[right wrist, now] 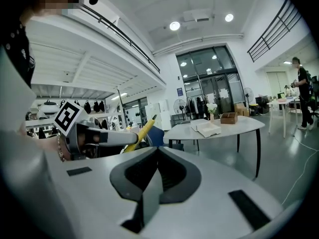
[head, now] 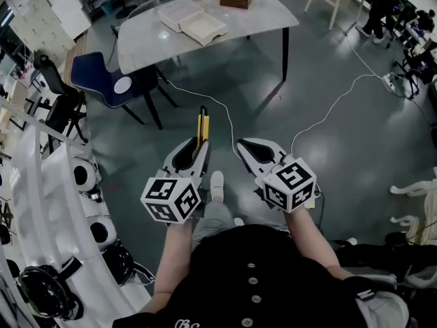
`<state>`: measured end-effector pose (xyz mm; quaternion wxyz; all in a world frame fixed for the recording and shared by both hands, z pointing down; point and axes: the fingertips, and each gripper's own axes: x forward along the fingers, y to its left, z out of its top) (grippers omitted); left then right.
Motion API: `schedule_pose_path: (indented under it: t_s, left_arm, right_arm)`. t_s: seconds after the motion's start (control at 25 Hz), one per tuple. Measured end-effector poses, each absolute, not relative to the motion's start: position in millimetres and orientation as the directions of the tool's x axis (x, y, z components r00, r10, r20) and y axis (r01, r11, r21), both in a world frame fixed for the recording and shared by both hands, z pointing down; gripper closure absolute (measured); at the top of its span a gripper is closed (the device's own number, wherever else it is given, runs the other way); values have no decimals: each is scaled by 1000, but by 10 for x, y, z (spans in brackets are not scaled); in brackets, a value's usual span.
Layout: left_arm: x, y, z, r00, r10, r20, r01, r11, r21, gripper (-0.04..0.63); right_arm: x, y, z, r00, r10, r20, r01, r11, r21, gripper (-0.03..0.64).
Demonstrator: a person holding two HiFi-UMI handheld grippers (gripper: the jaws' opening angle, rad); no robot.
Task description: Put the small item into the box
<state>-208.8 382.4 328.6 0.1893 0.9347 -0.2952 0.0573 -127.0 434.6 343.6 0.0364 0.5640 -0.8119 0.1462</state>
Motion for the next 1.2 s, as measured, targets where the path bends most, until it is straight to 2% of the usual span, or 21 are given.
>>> schedule_pose_path:
  t_s: [1.2]
  left_arm:
    - [-1655, 951, 3265, 896, -400, 192, -443, -831, 337, 472]
  right_arm:
    - [-773, 1630, 3499, -162, -951, 263, -981, 127, -143, 612]
